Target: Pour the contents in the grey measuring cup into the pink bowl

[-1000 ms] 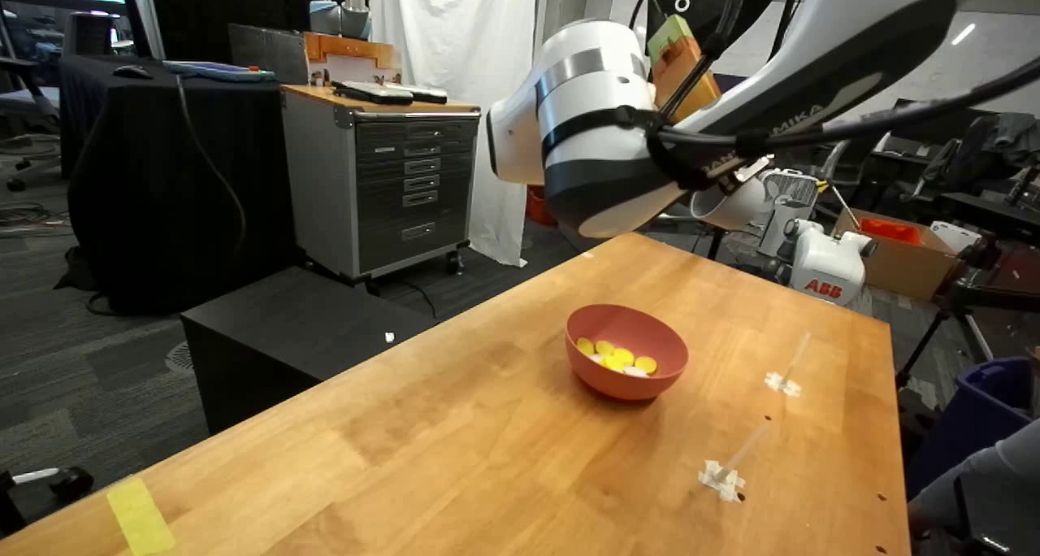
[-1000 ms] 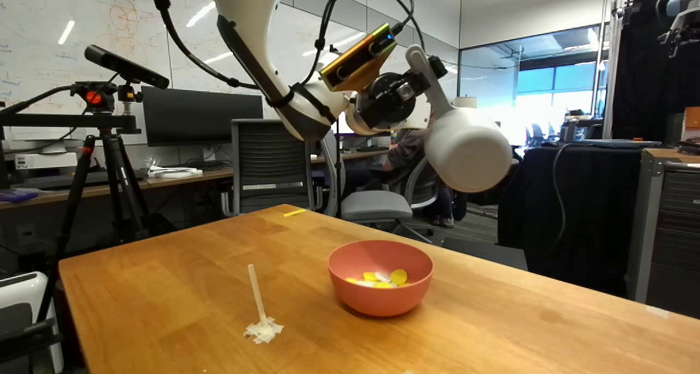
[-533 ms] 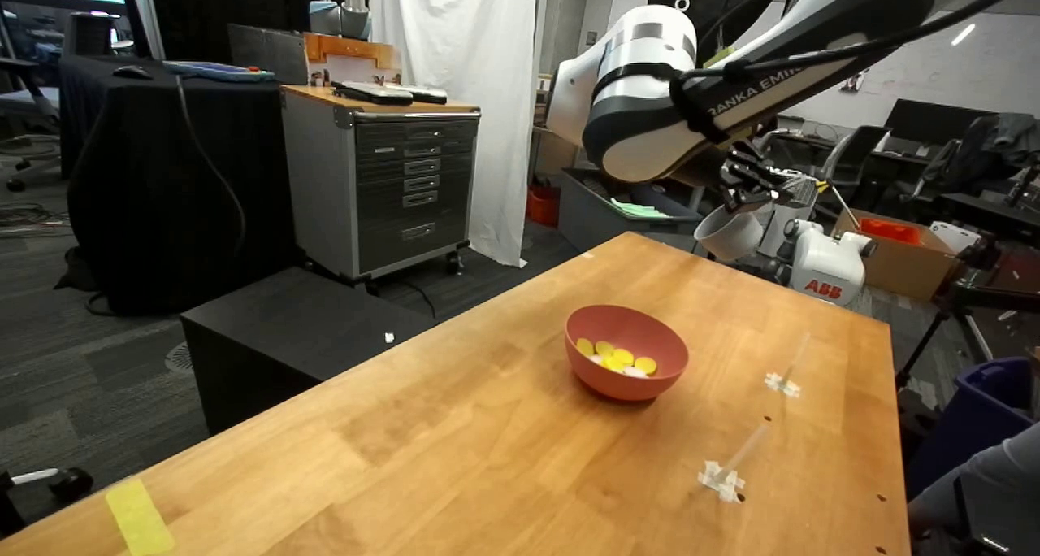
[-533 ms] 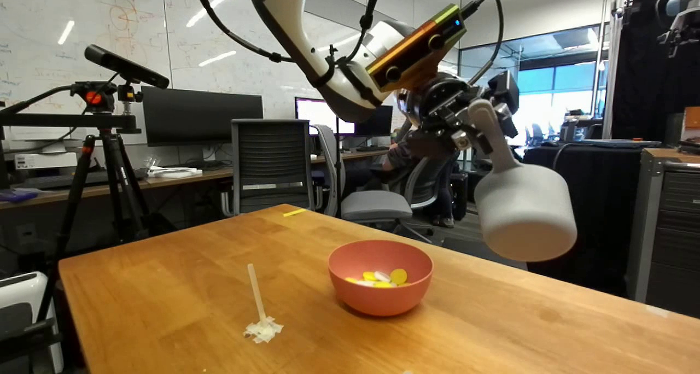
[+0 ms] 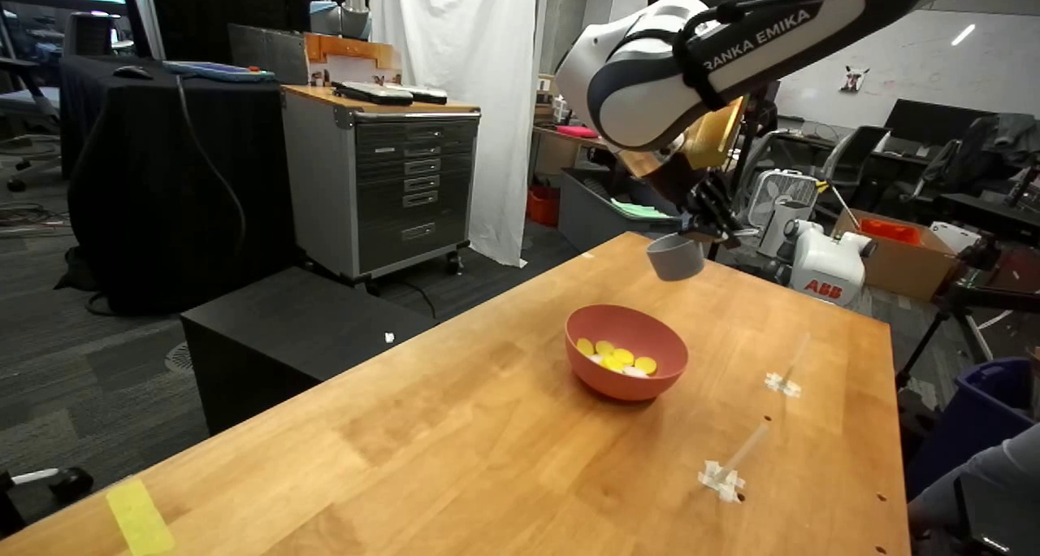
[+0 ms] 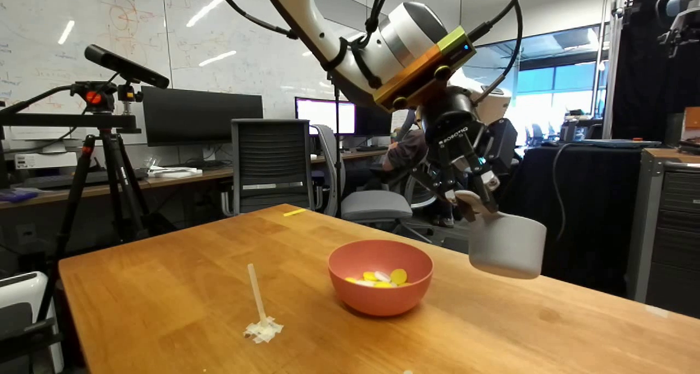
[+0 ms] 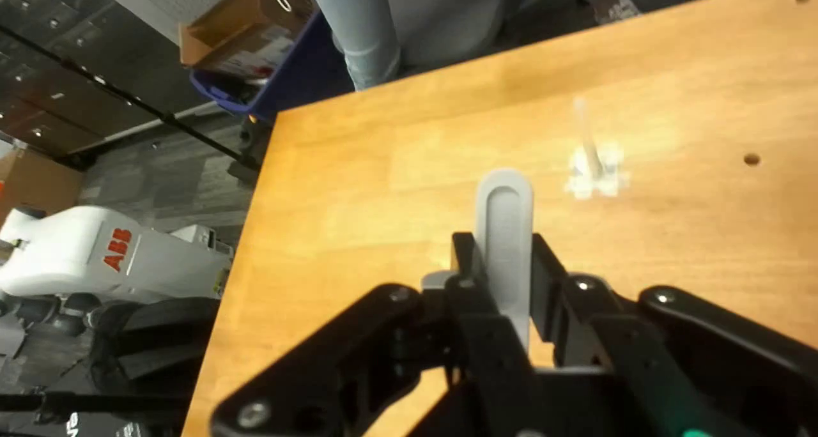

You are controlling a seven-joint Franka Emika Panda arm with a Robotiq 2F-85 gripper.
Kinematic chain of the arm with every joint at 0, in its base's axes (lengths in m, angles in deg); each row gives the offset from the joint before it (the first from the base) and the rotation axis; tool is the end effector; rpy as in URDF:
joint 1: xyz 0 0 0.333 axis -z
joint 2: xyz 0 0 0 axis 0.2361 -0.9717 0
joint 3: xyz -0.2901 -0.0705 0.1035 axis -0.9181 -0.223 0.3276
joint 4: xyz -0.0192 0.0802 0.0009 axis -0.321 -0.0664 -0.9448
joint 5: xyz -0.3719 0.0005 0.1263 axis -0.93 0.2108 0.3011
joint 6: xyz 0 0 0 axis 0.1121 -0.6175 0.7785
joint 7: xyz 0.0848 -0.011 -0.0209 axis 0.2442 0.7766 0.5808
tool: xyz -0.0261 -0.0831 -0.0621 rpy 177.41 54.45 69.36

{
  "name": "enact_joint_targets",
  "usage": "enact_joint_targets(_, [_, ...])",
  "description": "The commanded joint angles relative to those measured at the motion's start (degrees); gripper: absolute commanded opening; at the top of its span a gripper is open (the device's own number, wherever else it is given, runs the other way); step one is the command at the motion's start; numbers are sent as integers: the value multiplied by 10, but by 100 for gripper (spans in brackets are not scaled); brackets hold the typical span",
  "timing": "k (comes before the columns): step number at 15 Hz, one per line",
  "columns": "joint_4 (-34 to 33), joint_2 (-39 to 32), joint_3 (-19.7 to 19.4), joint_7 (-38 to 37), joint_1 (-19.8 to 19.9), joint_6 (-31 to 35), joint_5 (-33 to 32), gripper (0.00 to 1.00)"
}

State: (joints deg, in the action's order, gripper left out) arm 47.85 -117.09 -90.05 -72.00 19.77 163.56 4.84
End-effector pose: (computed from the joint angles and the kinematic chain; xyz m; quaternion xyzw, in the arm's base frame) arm 0.6608 -0.1522 0.2618 0.8902 -0.0046 -0.3333 0.3105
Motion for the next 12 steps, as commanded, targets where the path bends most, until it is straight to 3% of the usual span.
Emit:
enact_joint_targets(1, [27, 20, -14, -51, 0, 106, 51, 5])
enact_joint_targets(7, [77, 18, -62, -120, 3, 345, 93, 5])
enact_joint_targets(12, [161, 19, -108, -196, -3, 574, 112, 5])
